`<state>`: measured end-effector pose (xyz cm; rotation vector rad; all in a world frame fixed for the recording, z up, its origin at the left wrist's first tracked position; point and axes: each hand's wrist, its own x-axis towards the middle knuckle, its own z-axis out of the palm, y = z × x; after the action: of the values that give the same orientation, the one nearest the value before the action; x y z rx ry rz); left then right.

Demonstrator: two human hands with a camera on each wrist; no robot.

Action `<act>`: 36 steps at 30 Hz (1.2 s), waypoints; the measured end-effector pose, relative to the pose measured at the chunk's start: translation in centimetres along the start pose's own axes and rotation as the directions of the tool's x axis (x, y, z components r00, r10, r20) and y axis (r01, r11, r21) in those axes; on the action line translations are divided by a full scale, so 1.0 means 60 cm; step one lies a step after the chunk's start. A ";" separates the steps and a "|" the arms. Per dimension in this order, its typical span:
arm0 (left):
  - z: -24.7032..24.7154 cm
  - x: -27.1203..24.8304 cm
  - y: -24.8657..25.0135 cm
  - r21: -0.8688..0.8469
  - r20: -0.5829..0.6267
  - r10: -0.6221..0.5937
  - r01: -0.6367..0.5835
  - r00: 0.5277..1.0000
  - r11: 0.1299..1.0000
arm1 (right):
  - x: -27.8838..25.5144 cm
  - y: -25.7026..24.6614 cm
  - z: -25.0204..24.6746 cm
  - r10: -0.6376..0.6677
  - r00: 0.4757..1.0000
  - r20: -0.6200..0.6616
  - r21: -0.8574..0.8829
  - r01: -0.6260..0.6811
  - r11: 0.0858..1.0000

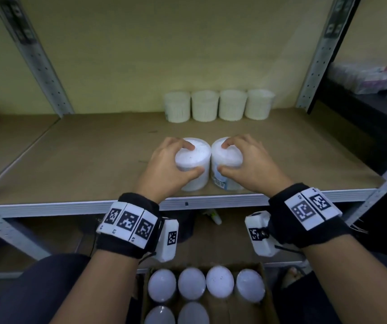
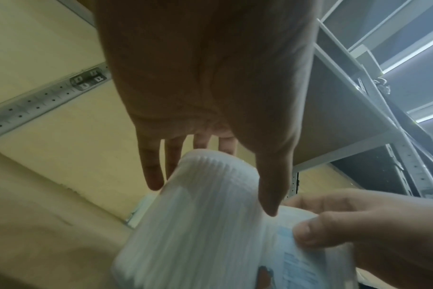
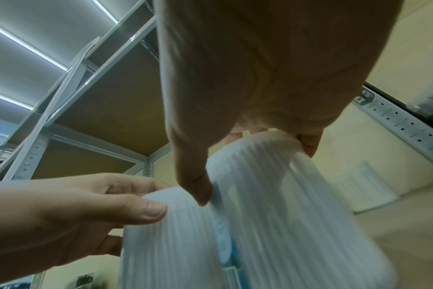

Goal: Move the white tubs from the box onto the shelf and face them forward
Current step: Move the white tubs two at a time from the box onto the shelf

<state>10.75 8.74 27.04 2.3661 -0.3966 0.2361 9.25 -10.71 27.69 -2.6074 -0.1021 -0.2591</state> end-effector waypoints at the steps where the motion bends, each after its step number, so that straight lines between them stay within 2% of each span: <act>1: -0.001 -0.001 0.000 0.016 0.019 -0.001 0.000 1.000 1.000 | 0.000 0.000 -0.003 -0.008 1.000 0.017 -0.018 0.008 1.000; 4: -0.008 -0.005 0.004 0.084 0.044 0.006 -0.010 0.999 0.996 | -0.001 0.000 -0.017 -0.028 0.998 0.060 -0.071 0.032 0.997; 7: -0.022 -0.009 0.019 0.100 0.003 0.050 -0.050 0.999 0.994 | -0.012 -0.005 -0.035 -0.030 1.000 0.001 -0.098 0.030 0.995; 10: -0.030 -0.011 0.031 0.141 0.019 0.071 -0.073 0.997 0.987 | -0.023 -0.011 -0.049 -0.034 0.999 -0.029 -0.129 0.030 0.991; 14: -0.026 -0.014 0.036 0.154 0.052 0.041 -0.049 0.998 0.987 | -0.031 -0.017 -0.053 -0.013 0.999 0.048 -0.149 0.020 0.989; 23: -0.039 -0.005 0.025 0.204 0.010 0.029 -0.030 1.000 0.979 | -0.017 -0.041 -0.052 -0.040 0.998 0.040 -0.179 0.047 0.983; 29: -0.089 0.026 -0.028 0.258 -0.017 -0.043 0.046 0.999 0.965 | 0.049 -0.091 -0.009 -0.085 0.994 0.074 -0.169 0.096 0.981; 36: -0.136 0.087 -0.098 0.312 -0.008 -0.115 0.112 0.993 0.943 | 0.167 -0.144 0.049 -0.101 0.985 0.138 -0.110 0.116 0.987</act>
<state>17.19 17.29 30.75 2.6927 -0.2394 0.2485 18.51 -1.50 31.42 -2.7388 -0.2841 -0.1340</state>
